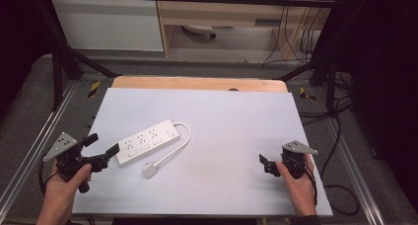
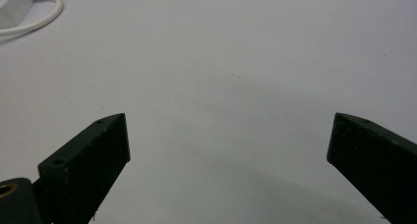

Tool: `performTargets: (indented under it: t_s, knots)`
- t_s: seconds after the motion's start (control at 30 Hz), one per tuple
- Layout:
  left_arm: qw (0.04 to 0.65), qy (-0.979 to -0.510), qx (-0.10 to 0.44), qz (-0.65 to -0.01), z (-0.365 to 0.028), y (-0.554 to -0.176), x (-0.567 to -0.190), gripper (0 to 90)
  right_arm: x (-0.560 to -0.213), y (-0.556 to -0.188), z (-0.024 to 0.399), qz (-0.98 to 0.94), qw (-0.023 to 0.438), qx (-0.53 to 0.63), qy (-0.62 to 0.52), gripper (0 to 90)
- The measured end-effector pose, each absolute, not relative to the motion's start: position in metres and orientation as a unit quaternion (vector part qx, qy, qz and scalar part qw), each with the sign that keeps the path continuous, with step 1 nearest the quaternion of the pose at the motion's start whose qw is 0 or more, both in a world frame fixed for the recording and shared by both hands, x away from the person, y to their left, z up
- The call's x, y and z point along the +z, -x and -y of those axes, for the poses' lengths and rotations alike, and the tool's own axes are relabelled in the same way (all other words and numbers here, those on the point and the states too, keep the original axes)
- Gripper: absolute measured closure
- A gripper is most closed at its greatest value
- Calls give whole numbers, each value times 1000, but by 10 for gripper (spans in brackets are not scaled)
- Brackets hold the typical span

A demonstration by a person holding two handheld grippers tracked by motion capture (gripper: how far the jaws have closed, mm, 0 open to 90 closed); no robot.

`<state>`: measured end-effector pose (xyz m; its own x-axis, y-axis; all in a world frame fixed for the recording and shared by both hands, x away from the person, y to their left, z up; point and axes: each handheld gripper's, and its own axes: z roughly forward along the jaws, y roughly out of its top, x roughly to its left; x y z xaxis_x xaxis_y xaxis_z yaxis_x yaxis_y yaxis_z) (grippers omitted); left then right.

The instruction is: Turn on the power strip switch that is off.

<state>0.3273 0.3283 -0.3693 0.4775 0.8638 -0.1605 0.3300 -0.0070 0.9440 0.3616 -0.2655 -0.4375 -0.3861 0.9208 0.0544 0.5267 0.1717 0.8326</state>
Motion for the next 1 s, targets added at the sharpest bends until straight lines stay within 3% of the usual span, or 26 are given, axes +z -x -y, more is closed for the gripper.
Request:
performTargets:
  t_s: [1.0]
  knots:
    - [502,-712,238,-430,-289,-354,-350,73,-438,-362,265,-728,242,405,-497,29]
